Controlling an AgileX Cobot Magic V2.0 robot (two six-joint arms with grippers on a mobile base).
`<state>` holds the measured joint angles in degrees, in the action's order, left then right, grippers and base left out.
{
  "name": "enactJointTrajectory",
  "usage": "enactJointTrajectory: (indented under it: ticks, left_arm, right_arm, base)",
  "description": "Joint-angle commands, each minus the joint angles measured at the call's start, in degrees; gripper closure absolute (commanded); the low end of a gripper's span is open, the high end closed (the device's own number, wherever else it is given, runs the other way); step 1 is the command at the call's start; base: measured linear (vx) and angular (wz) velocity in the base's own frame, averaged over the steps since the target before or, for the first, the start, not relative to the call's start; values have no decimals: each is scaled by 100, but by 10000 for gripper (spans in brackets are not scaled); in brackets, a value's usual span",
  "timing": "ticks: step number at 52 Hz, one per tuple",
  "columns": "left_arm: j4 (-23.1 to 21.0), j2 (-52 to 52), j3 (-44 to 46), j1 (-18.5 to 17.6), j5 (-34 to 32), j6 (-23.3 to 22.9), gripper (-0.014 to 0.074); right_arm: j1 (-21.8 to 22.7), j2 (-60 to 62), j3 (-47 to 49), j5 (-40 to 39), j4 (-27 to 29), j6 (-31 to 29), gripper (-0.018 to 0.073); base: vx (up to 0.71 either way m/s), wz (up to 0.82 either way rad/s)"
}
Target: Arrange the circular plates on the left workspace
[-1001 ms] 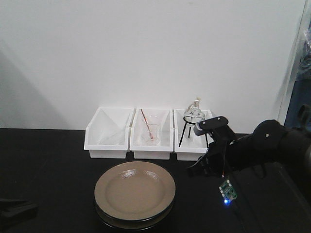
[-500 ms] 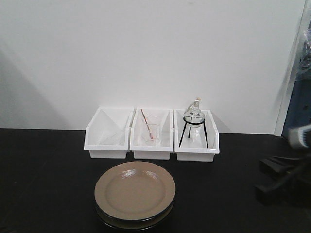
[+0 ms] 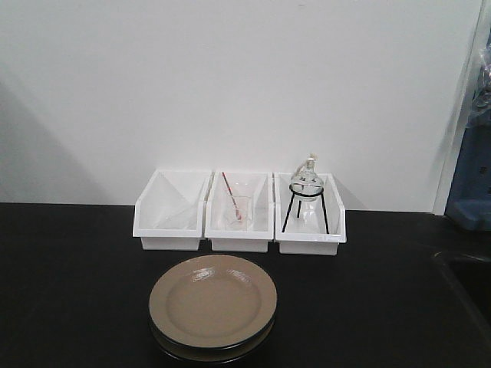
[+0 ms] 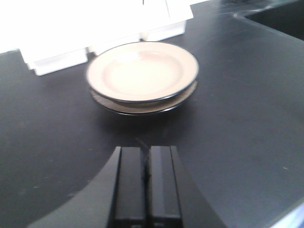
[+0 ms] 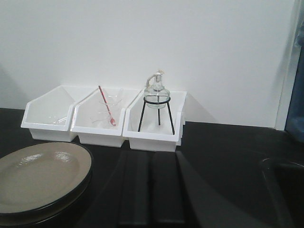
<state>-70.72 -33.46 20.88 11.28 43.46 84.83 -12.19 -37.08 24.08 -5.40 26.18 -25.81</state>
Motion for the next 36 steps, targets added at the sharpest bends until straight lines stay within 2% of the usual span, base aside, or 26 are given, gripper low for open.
enactJointTrajectory:
  ticks: [1,20,25,28,36]
  left_arm:
    - [-335,-4,156,-26,115,-60,596]
    - [-318,2,156,-65,143,-51,596]
    - [-298,259,156,-371,-244,-46,596]
    - [-379,510,150,-618,-757,-23,596]
    - [-599,926,-47,-849,-1626,-160,596]
  right_arm:
    - [25,15,178,-453,-26,-64,564]
    - [25,15,178,-457,-26,-59,564]
    - [25,15,178,-451,-26,-60,564]
    - [25,15,178,-445,-26,-60,564]
    - [25,15,178,-445,-26,-60,564]
  base:
    - [0,0]
    - [0,0]
    - [0,0]
    - [0,0]
    - [0,0]
